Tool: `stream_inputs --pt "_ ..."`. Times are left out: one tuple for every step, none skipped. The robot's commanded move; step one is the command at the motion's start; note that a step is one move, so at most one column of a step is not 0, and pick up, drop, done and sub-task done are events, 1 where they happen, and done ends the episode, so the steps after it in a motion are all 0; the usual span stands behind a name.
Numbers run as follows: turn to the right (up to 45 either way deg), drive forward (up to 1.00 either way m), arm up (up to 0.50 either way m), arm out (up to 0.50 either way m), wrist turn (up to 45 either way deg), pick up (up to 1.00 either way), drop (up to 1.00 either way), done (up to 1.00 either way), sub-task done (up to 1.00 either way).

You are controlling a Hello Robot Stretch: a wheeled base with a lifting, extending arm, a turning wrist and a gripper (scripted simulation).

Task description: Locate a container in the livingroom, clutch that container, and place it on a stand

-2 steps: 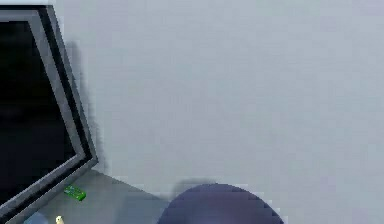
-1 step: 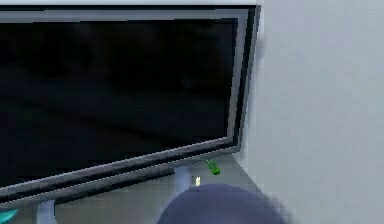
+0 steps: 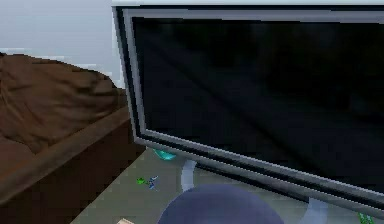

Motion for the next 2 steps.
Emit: stream_inputs --pt "-3.0 0.00 0.00 0.00 0.0 0.00 0.00 0.00 0.00" --pt "45.0 0.00 0.00 0.00 0.0 0.00 0.00 0.00 0.00"
